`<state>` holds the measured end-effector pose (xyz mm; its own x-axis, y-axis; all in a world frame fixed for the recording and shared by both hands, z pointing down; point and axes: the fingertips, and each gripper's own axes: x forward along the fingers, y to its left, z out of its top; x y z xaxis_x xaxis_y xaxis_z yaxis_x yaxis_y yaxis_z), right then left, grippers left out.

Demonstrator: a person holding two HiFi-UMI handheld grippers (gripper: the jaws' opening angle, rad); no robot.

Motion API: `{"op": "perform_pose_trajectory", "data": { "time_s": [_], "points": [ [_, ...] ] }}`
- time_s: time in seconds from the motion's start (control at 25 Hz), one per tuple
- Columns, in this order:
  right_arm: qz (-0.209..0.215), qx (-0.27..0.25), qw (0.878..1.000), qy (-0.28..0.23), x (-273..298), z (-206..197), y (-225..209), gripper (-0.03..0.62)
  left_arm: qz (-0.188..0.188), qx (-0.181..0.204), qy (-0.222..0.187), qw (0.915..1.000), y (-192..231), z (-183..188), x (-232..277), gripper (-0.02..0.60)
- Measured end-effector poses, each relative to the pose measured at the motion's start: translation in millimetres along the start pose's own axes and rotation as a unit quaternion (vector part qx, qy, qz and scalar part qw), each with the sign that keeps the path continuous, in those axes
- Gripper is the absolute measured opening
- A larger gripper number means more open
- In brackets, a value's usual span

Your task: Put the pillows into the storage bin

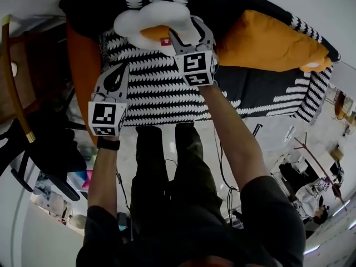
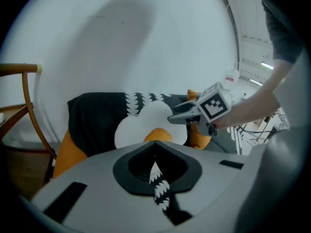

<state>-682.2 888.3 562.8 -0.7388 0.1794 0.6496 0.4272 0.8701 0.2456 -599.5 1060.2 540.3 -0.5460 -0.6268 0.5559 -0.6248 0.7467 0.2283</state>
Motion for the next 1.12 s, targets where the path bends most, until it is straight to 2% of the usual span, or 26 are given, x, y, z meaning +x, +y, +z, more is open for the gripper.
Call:
{"op": "perform_pose_trajectory", "data": {
  "time_s": [0.2,0.36,0.44,0.76,0.92,1.12],
  "points": [
    [-0.004,-0.037,0.999,0.012,35,0,1,0.281,-0.004,-0.006,0.010,0.9999,3,-20,3,0.004],
    [-0.004,-0.059,0.998,0.006,37,-1,6,0.094,-0.006,-0.005,0.017,0.9998,7,-29,1,0.004],
    [-0.002,-0.065,0.998,0.004,31,-2,11,0.057,-0.004,-0.004,0.019,0.9998,10,-30,-4,0.005],
    [-0.009,-0.063,0.998,-0.010,-33,12,39,0.044,0.000,0.004,0.008,1.0000,9,-2,-40,0.003],
    [-0.017,-0.062,0.998,-0.021,-82,32,43,0.044,0.001,0.015,-0.005,0.9999,-1,26,-67,0.005],
    [-0.033,-0.035,0.998,-0.040,-150,73,33,0.046,0.002,0.028,-0.030,0.9992,-18,70,-107,0.003]
  ]
}}
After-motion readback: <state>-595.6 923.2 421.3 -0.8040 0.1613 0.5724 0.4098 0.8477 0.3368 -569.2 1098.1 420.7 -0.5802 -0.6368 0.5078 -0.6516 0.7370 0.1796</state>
